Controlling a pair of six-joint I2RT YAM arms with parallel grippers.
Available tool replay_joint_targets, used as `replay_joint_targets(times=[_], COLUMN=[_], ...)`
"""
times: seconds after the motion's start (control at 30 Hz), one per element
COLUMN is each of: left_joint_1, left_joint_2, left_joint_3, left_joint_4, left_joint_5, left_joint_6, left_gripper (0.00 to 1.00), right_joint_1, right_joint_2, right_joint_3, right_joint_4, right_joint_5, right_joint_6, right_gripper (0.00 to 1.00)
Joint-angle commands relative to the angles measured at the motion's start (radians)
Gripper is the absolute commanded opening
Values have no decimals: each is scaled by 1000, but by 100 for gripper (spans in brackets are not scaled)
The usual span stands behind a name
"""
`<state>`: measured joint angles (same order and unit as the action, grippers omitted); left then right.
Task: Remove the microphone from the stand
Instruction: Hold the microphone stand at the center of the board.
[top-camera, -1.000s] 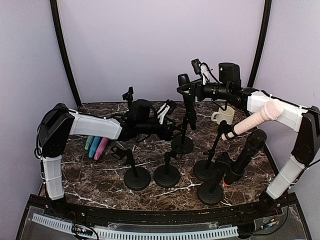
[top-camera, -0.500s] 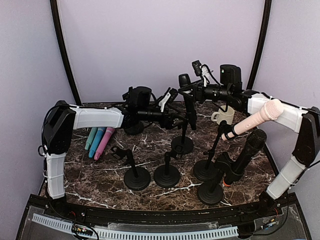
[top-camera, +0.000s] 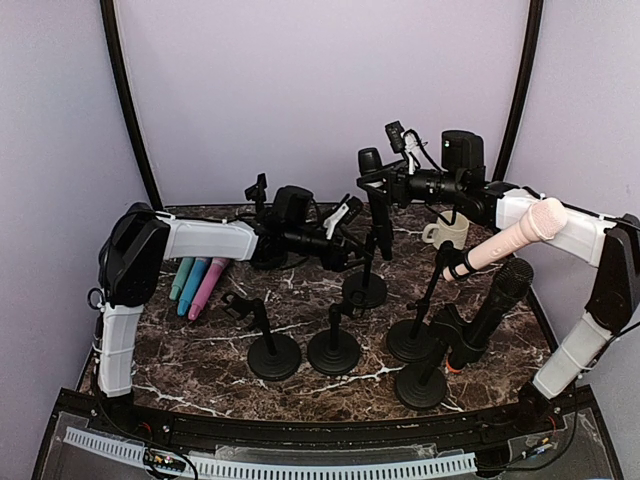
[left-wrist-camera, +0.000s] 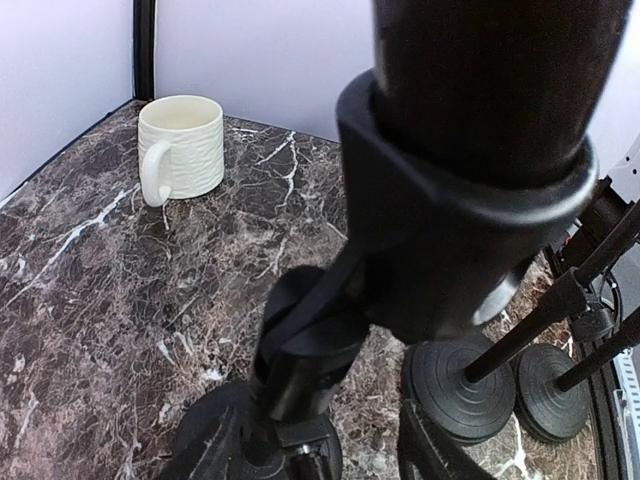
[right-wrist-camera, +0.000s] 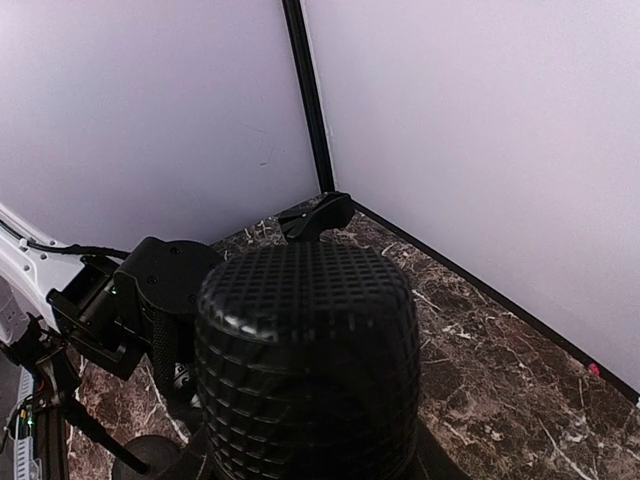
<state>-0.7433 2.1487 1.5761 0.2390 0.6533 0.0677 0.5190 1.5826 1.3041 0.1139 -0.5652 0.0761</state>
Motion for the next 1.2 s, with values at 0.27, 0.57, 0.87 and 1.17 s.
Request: replay_joint_targets(times=[0.27, 0.57, 0.87, 1.17], left_joint_1=[-2, -24, -40, -48], left_joint_2=[39, 55, 53, 42], left_joint_3=[57, 72, 67, 21], left_joint_4=[109, 133, 112, 94], left_joint_5=[-32, -101, -174, -236], left_joint_6=[-45, -26, 28, 59], left_gripper=[56, 41, 12, 0], right_joint_1=[10, 15, 15, 15], right_joint_2=[-44, -32, -55, -151], right_joint_3=[-5, -9, -29, -87], right_joint_4=[173, 196, 212, 283], right_joint_5=[-24, -24, -99, 56], right_joint_6=[4, 4, 105, 118], right_gripper=[25, 25, 3, 2])
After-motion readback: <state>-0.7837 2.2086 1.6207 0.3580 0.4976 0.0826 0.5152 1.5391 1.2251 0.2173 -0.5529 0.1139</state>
